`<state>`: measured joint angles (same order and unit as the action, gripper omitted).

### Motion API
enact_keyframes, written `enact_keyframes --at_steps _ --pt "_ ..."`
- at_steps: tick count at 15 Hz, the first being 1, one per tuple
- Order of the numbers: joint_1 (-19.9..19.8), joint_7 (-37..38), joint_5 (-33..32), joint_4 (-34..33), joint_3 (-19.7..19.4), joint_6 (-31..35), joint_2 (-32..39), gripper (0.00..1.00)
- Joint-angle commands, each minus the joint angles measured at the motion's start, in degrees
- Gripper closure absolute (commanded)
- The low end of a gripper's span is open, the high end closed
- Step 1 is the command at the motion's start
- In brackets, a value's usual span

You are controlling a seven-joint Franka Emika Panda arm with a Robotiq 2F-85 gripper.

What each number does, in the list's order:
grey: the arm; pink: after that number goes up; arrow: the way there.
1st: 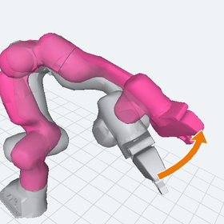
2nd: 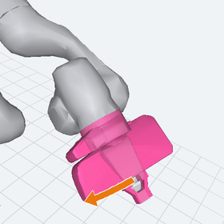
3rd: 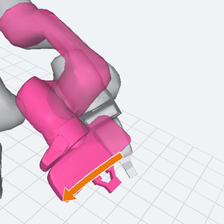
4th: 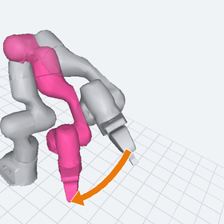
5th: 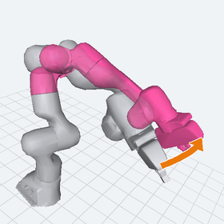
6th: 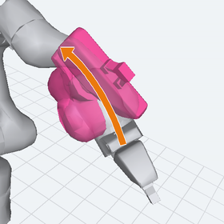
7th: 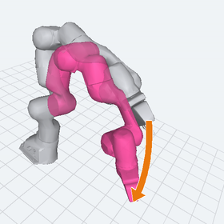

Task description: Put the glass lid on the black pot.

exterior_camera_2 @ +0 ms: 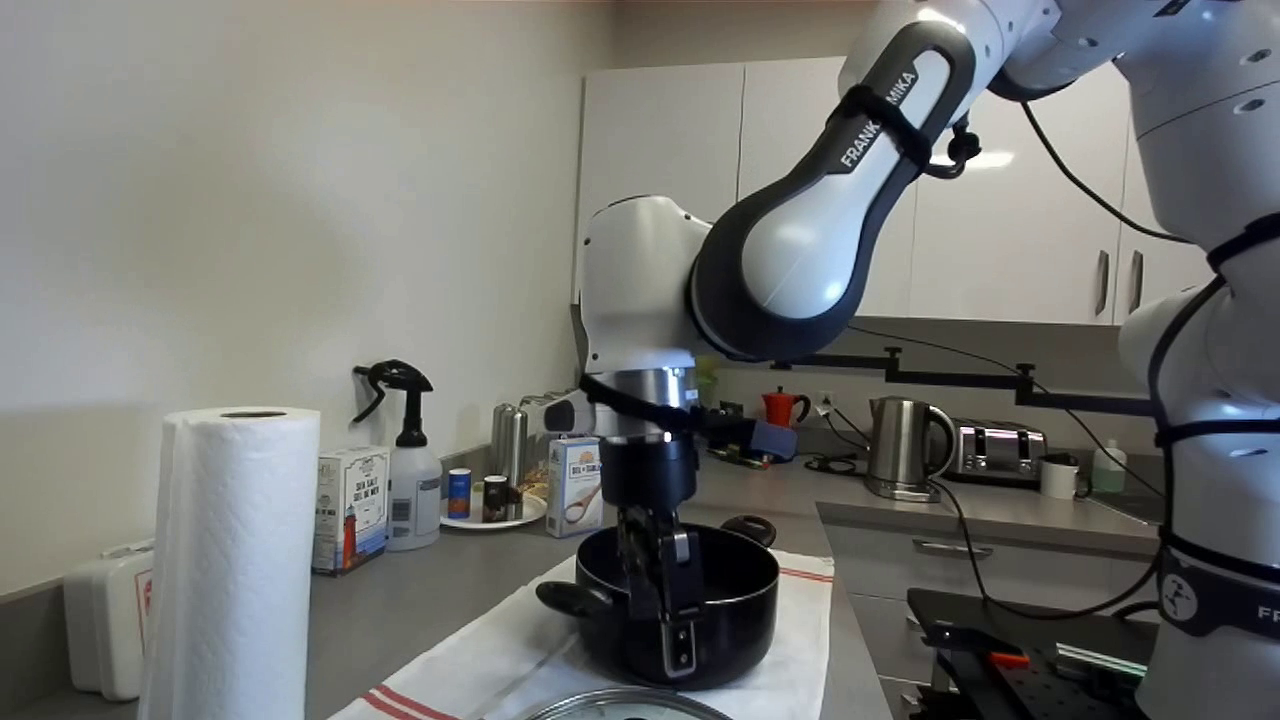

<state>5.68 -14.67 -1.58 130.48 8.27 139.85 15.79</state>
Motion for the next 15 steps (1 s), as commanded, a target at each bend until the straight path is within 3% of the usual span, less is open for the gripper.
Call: enact_keyframes --at_steps 1,15 --pt "-1.14 -4.17 2.22 -0.38 1.45 3.48 2.79 0.0" --pt "-4.26 -11.68 1.19 -1.5 4.36 11.26 10.78 0.0"
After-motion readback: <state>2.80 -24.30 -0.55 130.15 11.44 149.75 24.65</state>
